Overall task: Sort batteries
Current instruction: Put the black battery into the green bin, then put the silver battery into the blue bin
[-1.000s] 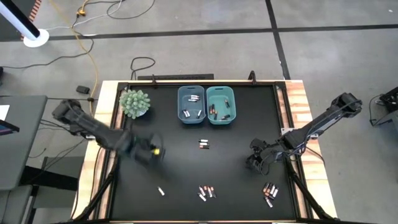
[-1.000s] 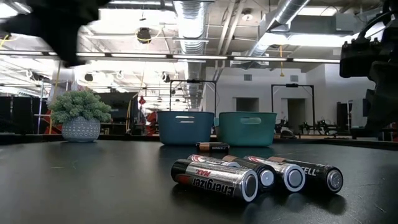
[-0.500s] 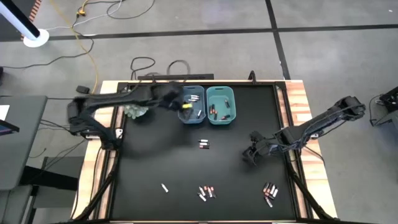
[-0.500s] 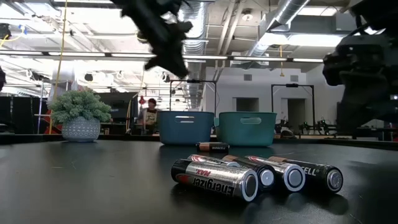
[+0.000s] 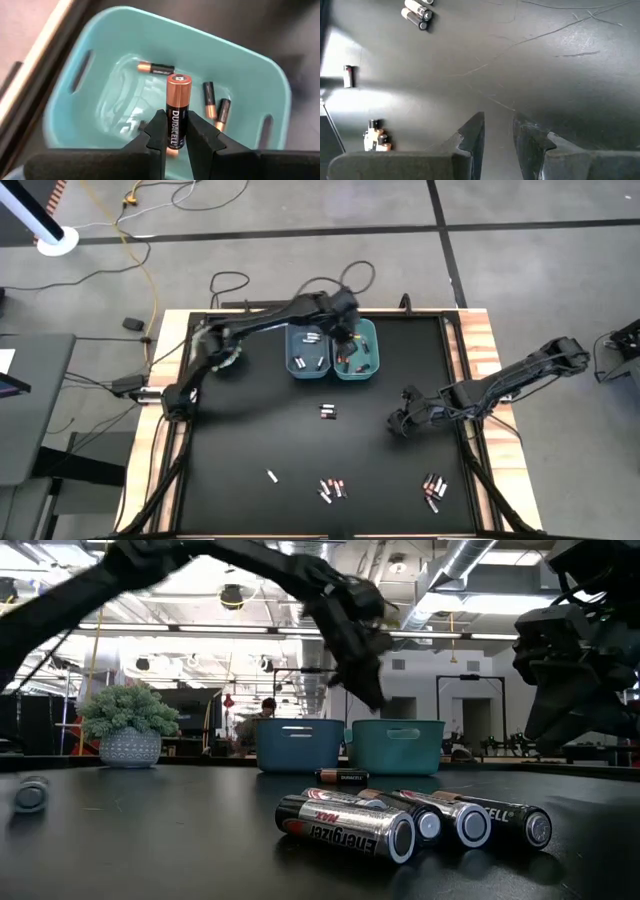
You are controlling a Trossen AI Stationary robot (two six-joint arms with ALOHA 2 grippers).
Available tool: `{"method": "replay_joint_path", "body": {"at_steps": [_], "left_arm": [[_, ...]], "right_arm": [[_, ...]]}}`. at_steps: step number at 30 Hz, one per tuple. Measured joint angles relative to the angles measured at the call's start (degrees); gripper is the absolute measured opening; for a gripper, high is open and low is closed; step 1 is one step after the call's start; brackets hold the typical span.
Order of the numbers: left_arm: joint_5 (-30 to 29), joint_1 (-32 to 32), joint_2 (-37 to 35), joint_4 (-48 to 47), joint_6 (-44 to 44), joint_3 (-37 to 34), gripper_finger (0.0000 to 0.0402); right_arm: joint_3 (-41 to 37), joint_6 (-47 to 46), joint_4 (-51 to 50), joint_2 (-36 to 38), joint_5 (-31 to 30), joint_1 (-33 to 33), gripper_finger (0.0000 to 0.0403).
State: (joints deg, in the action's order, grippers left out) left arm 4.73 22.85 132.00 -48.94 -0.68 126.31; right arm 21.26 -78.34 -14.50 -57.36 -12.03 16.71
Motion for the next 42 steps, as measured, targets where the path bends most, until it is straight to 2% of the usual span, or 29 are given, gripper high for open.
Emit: {"method": "replay_joint_path", "body": {"at_steps": [4, 6, 11, 26, 33, 38, 42], "left_arm": [[1.1, -0.5, 8.6, -4.5, -0.5, 8.8, 0.0043], [1.1, -0.7, 9.8, -3.1, -0.3, 7.4, 0.0043], [1.2, -0.8, 11.7, -6.7, 1.6, 6.7, 0.0055], [1.0, -0.9, 11.3, -6.6, 3.5, 6.7, 0.0150], [1.0, -1.2, 10.0, -8.3, 5.5, 8.7, 0.0151], [-0.4, -1.4, 5.1, -10.2, 9.6, 8.1, 0.0149], [-4.6, -2.5, 0.2, -15.2, 15.1, 8.1, 0.0149]], "right_arm": [[0.0, -1.2, 0.0, 0.0, 0.0, 0.0, 0.0118], [0.0, -1.4, 0.0, 0.0, 0.0, 0.0, 0.0118], [0.0, -2.7, 0.0, 0.0, 0.0, 0.0, 0.0118], [0.0, -2.8, 0.0, 0.0, 0.0, 0.1, 0.0118], [0.0, -2.5, 0.0, 0.0, 0.0, 0.2, 0.0118], [0.0, -1.2, -0.2, 0.0, 0.0, 0.7, 0.0118], [0.0, 0.5, -0.1, 0.0, -0.1, 2.3, 0.0118]]}}
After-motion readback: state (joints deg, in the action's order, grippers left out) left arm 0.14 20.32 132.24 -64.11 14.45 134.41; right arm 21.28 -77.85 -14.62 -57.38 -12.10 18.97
